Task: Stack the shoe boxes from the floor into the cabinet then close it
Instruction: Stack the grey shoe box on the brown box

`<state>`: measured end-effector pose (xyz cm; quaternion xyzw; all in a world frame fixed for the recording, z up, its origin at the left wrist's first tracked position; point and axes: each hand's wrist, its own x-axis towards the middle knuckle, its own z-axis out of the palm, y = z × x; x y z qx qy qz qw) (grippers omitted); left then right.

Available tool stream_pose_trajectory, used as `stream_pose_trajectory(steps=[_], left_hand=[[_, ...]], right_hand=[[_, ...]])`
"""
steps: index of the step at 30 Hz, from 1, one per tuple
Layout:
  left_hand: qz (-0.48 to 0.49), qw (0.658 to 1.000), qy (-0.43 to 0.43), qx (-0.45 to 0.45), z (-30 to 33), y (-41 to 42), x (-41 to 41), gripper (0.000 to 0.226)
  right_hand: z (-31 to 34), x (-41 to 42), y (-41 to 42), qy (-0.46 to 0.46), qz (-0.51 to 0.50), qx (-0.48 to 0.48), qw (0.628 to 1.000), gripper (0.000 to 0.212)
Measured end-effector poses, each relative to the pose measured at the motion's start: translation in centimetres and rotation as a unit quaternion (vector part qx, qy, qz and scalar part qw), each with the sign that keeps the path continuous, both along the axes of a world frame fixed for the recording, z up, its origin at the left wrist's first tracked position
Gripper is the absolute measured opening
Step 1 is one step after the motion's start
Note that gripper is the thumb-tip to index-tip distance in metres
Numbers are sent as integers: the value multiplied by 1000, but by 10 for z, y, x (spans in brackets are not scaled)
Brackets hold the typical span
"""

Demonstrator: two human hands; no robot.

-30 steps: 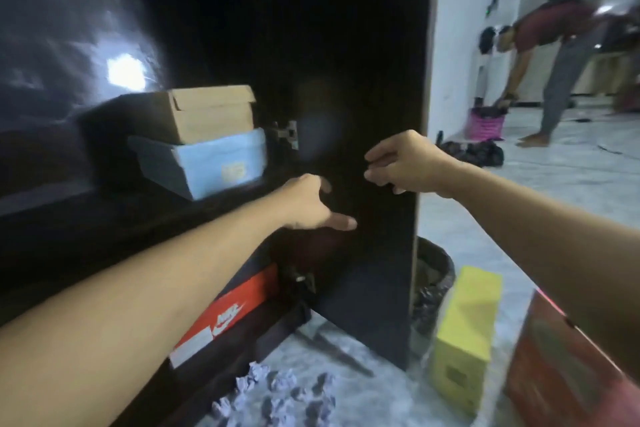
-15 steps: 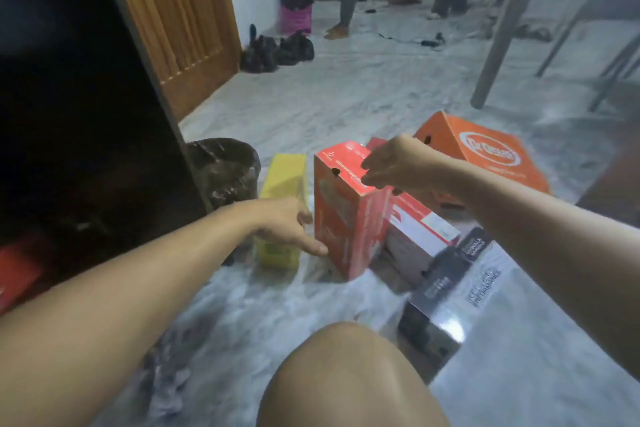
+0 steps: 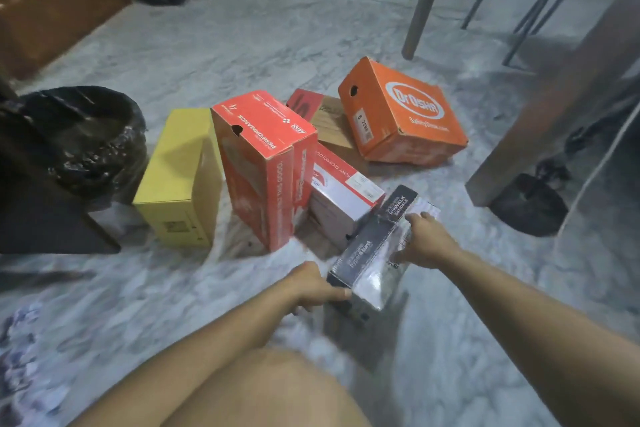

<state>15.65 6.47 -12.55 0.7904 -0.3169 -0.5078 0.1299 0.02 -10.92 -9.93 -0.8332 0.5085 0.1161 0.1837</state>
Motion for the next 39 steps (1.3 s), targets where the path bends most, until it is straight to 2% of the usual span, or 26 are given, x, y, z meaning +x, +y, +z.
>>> stream_pose_trajectory(steps=[3, 7, 11, 14, 16, 18, 21, 24, 26, 28, 30, 33, 36, 39], left_hand=[[49, 998, 42, -18, -16, -6, -14, 52], [84, 993, 63, -52, -27, -12, -28, 58], [98, 993, -8, -69, -41, -14, -27, 77], [74, 994, -52, -60, -28, -5, -25, 63], [53, 994, -74, -56, -25, 2, -21, 60], [36, 995, -75, -57, -24, 9, -17, 58], [34, 997, -45, -55, -21, 18, -11, 50], [75, 995, 14, -62, -16, 26, -6, 28], [119, 989, 67, -56, -11, 32, -3, 24], [169, 979, 102, -45, -3, 38, 2, 21], [217, 966, 128, -49, 8, 46, 9, 27], [287, 948, 120, -64, 20, 58, 27, 57], [350, 927, 81, -107, 39, 76, 47, 49], [369, 921, 30, -121, 64, 99, 62, 41]], right_hand=[[-23, -18, -2, 14, -44, 18, 999, 126], [-27, -28, 12, 9, -95, 4, 995, 139], [-32, -30, 29, 15, -123, -6, 992, 152], [-36, -36, 31, 18, -139, 9, 990, 165], [-38, -43, 24, -5, -160, 33, 987, 167], [-39, -49, 12, -62, -200, 47, 977, 160], [-35, -56, -3, -156, -258, 79, 950, 131], [-21, -55, -2, -147, -286, 129, 938, 93], [-12, -52, 5, -142, -283, 158, 935, 63], [-1, -46, 13, -140, -272, 167, 937, 45], [9, -42, 21, -154, -267, 170, 936, 40], [25, -35, 35, -222, -282, 205, 910, 31], [44, -22, 55, -248, -264, 236, 902, 38], [59, -1, 78, -261, -228, 249, 904, 30]])
